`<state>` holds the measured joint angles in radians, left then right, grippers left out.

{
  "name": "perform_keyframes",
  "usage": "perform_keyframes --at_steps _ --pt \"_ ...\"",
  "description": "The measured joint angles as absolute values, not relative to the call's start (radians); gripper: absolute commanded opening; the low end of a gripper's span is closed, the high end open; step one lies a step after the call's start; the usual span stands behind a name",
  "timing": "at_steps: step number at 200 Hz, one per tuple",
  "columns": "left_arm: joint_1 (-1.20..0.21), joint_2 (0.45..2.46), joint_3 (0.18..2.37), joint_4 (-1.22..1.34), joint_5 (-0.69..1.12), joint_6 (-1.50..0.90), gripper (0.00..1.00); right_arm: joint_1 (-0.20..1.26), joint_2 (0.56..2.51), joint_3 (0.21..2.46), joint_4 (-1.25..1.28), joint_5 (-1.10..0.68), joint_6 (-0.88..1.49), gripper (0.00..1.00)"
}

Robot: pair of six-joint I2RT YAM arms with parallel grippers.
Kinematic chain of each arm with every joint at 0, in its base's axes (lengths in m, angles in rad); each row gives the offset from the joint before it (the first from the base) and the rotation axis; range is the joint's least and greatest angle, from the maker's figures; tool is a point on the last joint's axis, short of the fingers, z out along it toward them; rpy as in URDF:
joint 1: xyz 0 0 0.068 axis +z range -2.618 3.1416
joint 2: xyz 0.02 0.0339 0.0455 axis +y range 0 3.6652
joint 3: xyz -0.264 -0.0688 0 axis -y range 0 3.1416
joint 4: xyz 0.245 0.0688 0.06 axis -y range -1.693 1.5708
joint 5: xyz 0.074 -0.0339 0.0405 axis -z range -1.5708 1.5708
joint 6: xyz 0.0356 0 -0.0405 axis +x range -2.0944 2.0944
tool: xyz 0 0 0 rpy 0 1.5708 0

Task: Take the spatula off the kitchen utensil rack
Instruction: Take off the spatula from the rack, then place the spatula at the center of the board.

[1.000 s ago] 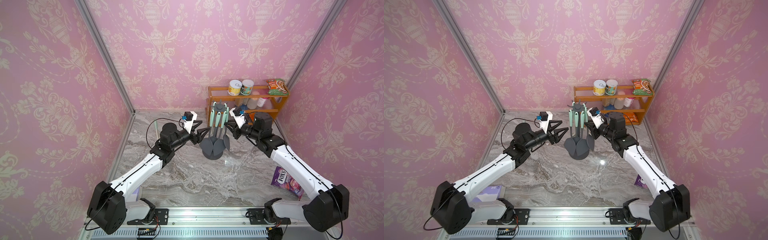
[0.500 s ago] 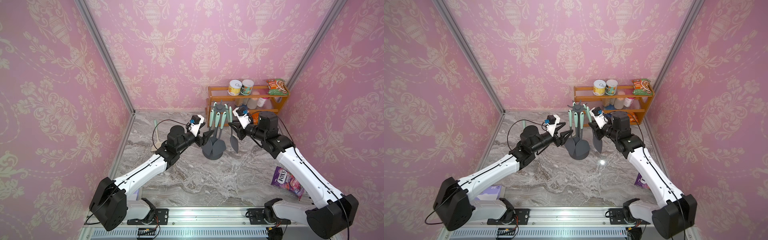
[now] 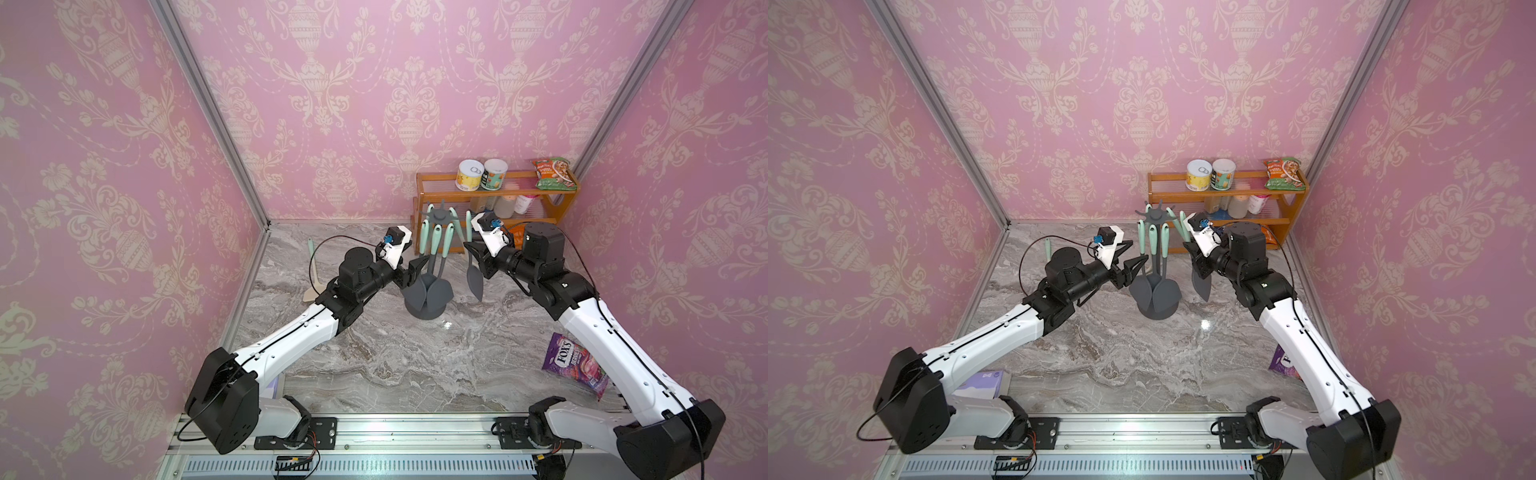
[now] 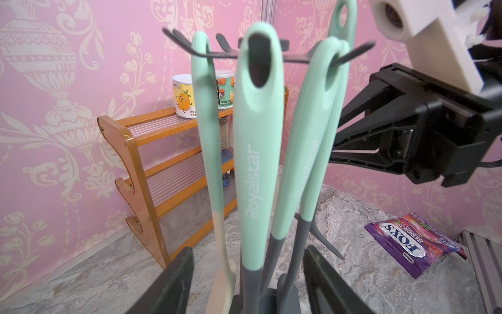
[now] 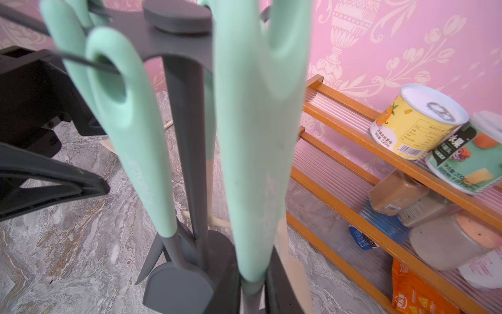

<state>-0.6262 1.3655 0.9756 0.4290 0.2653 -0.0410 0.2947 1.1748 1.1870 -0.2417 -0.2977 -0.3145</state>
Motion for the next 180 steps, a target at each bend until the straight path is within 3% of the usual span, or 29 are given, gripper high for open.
perform_keyframes --at_steps 108,180 --pt "-0.626 1.365 0.974 0.427 0.239 -0.035 0.67 0.264 1.087 1.02 -0.18 -0.324 -0.241 0.0" --pt "-0.682 1.053 0.868 0.424 0.202 -0.022 0.67 0.271 0.939 1.111 -0.276 -0.29 -0.081 0.0"
